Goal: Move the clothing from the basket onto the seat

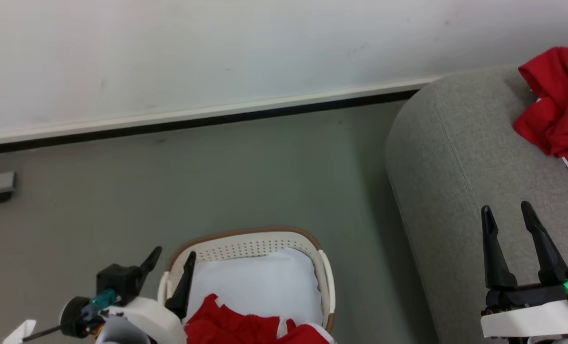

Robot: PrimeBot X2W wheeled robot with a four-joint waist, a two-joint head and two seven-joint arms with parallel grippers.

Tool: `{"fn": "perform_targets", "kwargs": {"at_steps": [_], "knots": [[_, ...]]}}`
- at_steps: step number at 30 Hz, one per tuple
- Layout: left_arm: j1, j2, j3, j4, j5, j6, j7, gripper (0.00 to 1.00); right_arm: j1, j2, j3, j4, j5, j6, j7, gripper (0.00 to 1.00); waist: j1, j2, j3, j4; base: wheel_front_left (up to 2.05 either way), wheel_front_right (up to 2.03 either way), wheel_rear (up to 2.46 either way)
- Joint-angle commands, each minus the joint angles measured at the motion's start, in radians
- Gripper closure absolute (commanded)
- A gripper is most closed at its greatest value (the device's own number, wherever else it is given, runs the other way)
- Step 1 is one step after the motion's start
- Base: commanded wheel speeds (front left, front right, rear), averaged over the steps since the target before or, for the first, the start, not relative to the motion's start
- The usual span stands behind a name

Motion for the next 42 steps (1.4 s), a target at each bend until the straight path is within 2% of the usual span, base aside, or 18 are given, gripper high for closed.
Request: {"fn": "perform_targets", "kwargs": {"at_steps": [1, 9, 17, 23, 29, 42], "knots": [[-0.019, 0.01, 0.0, 0.01, 0.005, -0.006, 0.004, 0.0, -0.016, 0.004, -0.003, 0.004, 0.0, -0.002, -0.005, 0.0, -0.0001, -0.0001, 0.058, -0.05, 0.0, 0.0, 0.0], [-0.18, 0.046, -0.088, 0.229, 0.045, -0.097, 0.132, 0.0, -0.095, 0.025, 0.001, 0.008, 0.0, -0.002, -0.028, 0.0, -0.0001, -0.0001, 0.2, -0.144, 0.0, 0.0, 0.0], [-0.341, 0.06, -0.203, 0.459, 0.103, -0.144, 0.2, 0.0, -0.156, 0.046, -0.026, -0.021, 0.011, -0.002, -0.035, 0.0, -0.0001, -0.0001, 0.34, -0.19, 0.0, 0.0, 0.0], [-0.453, 0.064, -0.324, 0.585, 0.126, -0.155, 0.249, 0.0, -0.204, 0.057, -0.04, -0.069, 0.012, -0.002, -0.035, 0.0, -0.0001, -0.0001, 0.45, -0.206, 0.0, 0.0, 0.0], [-0.547, 0.085, -0.48, 0.65, 0.088, -0.154, 0.277, 0.0, -0.235, 0.061, -0.039, -0.085, 0.018, -0.002, -0.036, 0.0, -0.0001, -0.0001, 0.526, -0.227, 0.0, 0.0, 0.0], [-0.677, 0.116, -0.646, 0.75, -0.032, -0.154, 0.328, 0.0, -0.258, 0.062, -0.025, -0.093, 0.074, -0.002, -0.036, 0.0, -0.0001, -0.0001, 0.636, -0.276, 0.0, 0.0, 0.0]]}}
